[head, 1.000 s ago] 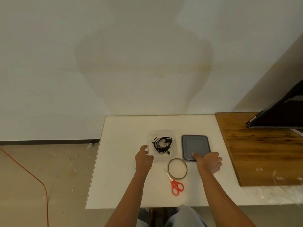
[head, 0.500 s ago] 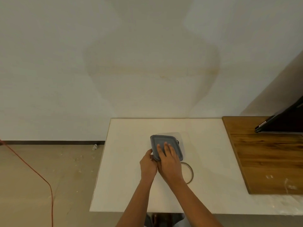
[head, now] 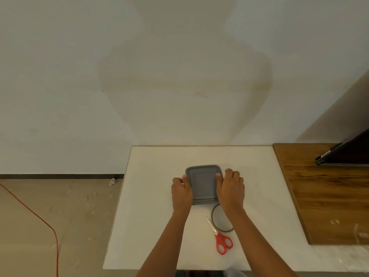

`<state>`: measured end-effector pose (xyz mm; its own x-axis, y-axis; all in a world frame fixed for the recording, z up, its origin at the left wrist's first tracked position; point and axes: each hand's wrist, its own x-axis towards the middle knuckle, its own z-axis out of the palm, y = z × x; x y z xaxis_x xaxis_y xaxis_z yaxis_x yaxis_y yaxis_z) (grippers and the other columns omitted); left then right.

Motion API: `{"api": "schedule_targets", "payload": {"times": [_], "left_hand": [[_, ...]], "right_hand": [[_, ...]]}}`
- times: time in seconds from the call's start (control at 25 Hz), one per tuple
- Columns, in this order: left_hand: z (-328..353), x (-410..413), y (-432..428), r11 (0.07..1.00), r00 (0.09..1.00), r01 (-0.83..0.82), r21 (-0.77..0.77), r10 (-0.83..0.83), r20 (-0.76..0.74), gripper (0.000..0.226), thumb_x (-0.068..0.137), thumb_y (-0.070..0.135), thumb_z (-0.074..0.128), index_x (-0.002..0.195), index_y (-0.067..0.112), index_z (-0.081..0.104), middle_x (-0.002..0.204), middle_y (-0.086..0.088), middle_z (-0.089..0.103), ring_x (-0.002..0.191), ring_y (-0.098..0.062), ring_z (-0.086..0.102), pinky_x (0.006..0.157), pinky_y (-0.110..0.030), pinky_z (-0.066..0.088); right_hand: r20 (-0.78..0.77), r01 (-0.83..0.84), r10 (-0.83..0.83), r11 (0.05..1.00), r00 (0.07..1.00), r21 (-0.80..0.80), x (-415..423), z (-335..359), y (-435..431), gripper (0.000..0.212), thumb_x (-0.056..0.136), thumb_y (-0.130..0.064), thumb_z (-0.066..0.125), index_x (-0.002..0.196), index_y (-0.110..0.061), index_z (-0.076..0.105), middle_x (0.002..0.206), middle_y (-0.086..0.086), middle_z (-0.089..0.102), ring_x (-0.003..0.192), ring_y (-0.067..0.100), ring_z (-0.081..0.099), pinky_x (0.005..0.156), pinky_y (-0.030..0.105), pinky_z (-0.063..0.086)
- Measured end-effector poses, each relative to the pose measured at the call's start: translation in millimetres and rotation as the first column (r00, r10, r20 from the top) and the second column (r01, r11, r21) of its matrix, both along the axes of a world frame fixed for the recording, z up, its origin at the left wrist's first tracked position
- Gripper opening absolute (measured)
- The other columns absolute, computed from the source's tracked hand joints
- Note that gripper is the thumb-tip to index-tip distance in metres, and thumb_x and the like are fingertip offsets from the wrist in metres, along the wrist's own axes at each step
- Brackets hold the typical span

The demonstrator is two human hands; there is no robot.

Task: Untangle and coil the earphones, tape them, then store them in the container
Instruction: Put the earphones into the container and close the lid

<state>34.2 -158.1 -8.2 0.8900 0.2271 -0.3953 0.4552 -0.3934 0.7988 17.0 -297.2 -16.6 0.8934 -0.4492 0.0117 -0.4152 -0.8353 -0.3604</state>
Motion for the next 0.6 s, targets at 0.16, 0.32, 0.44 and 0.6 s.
{"api": "schedule_targets", "payload": {"times": [0.16, 0.32, 0.44, 0.6], "left_hand": [[-14.1, 9.0, -13.3, 0.996, 0.998, 0.035, 0.086, -0.04, 0.053, 0.034, 0.103, 0.036, 0.022, 0.091, 0.011, 0.041, 0.082, -0.01, 0.058, 0.071, -0.023, 0.054, 0.052, -0.027, 0.035], [-21.0, 9.5, -14.9, 0.98, 0.994, 0.071, 0.185, -0.085, 0.07, 0.034, 0.102, 0.038, 0.021, 0.091, 0.012, 0.041, 0.078, -0.008, 0.057, 0.066, -0.022, 0.054, 0.054, -0.03, 0.037], [-20.9, 17.0, -12.5, 0.951, 0.985, 0.155, 0.269, -0.169, 0.03, 0.033, 0.103, 0.036, 0.022, 0.096, 0.011, 0.043, 0.076, -0.006, 0.056, 0.065, -0.022, 0.053, 0.055, -0.03, 0.037], [-22.7, 21.9, -10.1, 0.943, 0.983, 0.168, 0.289, -0.184, 0.029, 0.041, 0.103, 0.036, 0.023, 0.091, 0.008, 0.051, 0.079, -0.008, 0.059, 0.07, -0.025, 0.055, 0.063, -0.031, 0.04]], "right_hand": [[-0.122, 0.073, -0.047, 0.974, 0.991, 0.214, 18.2, -14.9, -3.7, 0.037, 0.101, -0.039, 0.026, 0.1, -0.008, 0.044, 0.09, 0.011, 0.06, 0.077, 0.031, 0.062, 0.062, 0.038, 0.048], [-0.075, 0.016, 0.002, 0.971, 0.997, 0.238, 20.9, -21.6, -10.0, 0.034, 0.102, -0.035, 0.024, 0.092, -0.012, 0.046, 0.077, 0.006, 0.06, 0.071, 0.027, 0.061, 0.067, 0.043, 0.053], [-0.133, -0.027, 0.046, 0.99, 0.99, 0.138, 24.0, -22.2, -16.2, 0.039, 0.103, -0.036, 0.022, 0.099, -0.009, 0.049, 0.08, 0.009, 0.064, 0.071, 0.027, 0.062, 0.065, 0.038, 0.052], [-0.125, 0.067, -0.023, 0.931, 0.992, 0.36, 21.0, -27.9, -13.6, 0.043, 0.102, -0.04, 0.024, 0.088, -0.009, 0.049, 0.072, 0.006, 0.059, 0.068, 0.025, 0.059, 0.064, 0.038, 0.049]]}}
